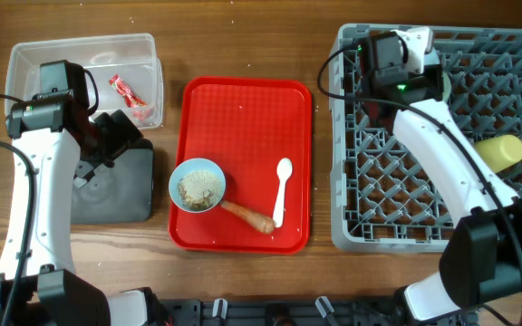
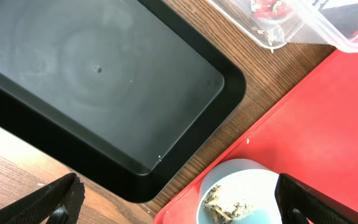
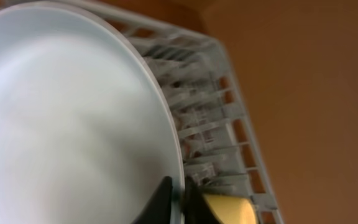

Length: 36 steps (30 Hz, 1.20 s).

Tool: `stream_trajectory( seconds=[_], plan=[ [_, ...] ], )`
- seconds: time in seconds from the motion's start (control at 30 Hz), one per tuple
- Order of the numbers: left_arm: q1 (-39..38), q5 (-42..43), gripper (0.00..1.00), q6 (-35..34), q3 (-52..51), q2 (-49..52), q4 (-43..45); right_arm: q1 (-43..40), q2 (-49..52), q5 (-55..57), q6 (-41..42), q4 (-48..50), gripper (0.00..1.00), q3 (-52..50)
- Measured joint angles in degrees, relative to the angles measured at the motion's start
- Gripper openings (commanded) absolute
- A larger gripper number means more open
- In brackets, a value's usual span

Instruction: Sort waste into correct bins and load items into the dishwasher rack

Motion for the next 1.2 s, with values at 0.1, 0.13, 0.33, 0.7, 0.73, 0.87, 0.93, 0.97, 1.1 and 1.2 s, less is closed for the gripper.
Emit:
stream_trajectory(
  seconds=[0.1, 0.13, 0.33, 0.7, 0.73, 0.87, 0.93, 0.97, 1.1, 1.2],
  plan=[
    [0.0, 0.0, 1.0, 0.0, 0.0, 0.0, -0.1, 4.4, 0.5, -3.1, 2.8, -2.3, 0.86, -0.4],
    [0.0, 0.0, 1.0, 0.0, 0.0, 0.0, -0.1, 5.6, 0.4, -3.7, 3.5, -2.5, 0.94, -0.4],
    [0.0, 0.0, 1.0, 0.0, 0.0, 0.0, -0.1, 6.2, -4.8, -7.2, 7.7, -6.4, 1.0, -0.5],
    [-1.9, 4.0, 1.0, 0.0, 0.0, 0.0, -0.1, 6.1, -15.1, -62.3, -0.8, -6.0, 1.0, -0.5],
    [-3.1, 4.3, 1.0, 0.0, 0.0, 0.0, -0.1, 6.1, -14.6, -64.4, -0.6, -6.6, 1.0, -0.5],
    [-10.4, 5.4, 1.0, 0.0, 0.0, 0.0, -0.1, 6.1, -11.6, -69.2, -0.2, -10.3, 1.0, -0.5],
    [-15.6, 5.8, 1.0, 0.0, 0.0, 0.1, 0.4, 6.1, -9.7, -70.1, -0.2, -12.3, 1.0, -0.5],
    [-18.2, 5.8, 1.0, 0.0, -0.1, 0.1, 1.2, 6.1, -9.1, -70.3, -0.2, -12.8, 1.0, -0.5],
    [-27.2, 6.0, 0.99, 0.0, -1.9, 1.5, 5.4, 6.1, -8.7, -70.6, 0.0, -13.5, 1.0, -0.5],
    [-32.6, 6.0, 0.98, -0.2, -2.6, 3.5, 7.9, 6.1, -8.7, -70.4, 0.0, -13.5, 1.0, -0.5]
  ],
)
